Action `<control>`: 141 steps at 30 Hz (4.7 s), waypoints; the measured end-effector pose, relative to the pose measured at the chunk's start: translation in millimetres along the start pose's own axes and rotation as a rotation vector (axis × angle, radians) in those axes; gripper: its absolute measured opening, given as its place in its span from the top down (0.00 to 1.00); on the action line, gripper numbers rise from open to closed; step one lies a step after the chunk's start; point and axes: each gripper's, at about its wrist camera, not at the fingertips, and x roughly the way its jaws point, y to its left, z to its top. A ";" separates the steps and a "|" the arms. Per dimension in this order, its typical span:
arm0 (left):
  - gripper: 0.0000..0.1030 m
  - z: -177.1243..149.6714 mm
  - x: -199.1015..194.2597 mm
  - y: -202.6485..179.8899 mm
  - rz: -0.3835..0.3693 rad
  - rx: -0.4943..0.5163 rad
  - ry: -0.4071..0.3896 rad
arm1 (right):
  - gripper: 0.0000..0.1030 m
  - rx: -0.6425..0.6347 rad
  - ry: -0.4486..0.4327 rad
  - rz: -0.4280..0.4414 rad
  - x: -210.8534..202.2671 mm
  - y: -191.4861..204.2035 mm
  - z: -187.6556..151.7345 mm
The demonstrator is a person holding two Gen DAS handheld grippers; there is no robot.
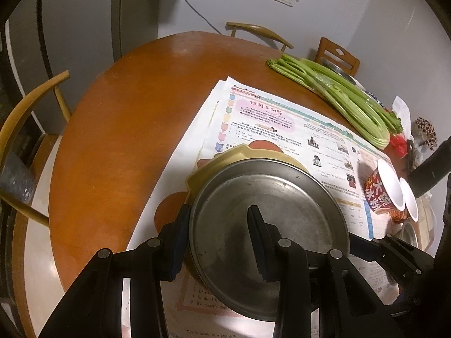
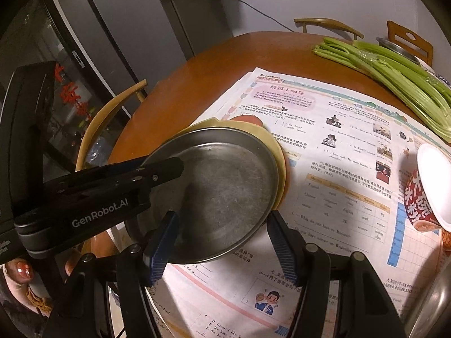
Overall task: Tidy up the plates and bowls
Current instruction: 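Lift the grey tray with the left tool over the yellow shell plate, then lower the grey tray onto the yellow plate and settle it with the left tool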
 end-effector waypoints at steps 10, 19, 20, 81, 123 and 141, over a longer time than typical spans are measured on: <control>0.59 -1.6 5.6 -1.0 0.001 -0.006 0.000 | 0.37 -0.021 -0.003 -0.037 4.2 -0.6 1.2; 0.59 -0.2 -0.4 -3.6 0.026 -0.004 -0.006 | 0.37 -0.032 -0.003 -0.061 10.3 -1.6 -1.0; 0.59 -0.4 -2.4 -3.8 0.027 -0.004 -0.012 | 0.37 -0.031 -0.005 -0.063 10.6 -2.0 -1.4; 0.50 -5.4 18.9 21.8 -0.116 -0.166 0.095 | 0.37 0.074 0.031 0.050 19.4 -30.1 -1.6; 0.50 22.9 58.6 -57.5 -0.080 -0.017 0.138 | 0.35 0.106 -0.008 -0.054 2.7 -86.2 5.8; 0.50 24.0 41.6 -40.8 -0.034 -0.040 0.072 | 0.35 0.108 -0.050 -0.086 -7.5 -87.3 4.9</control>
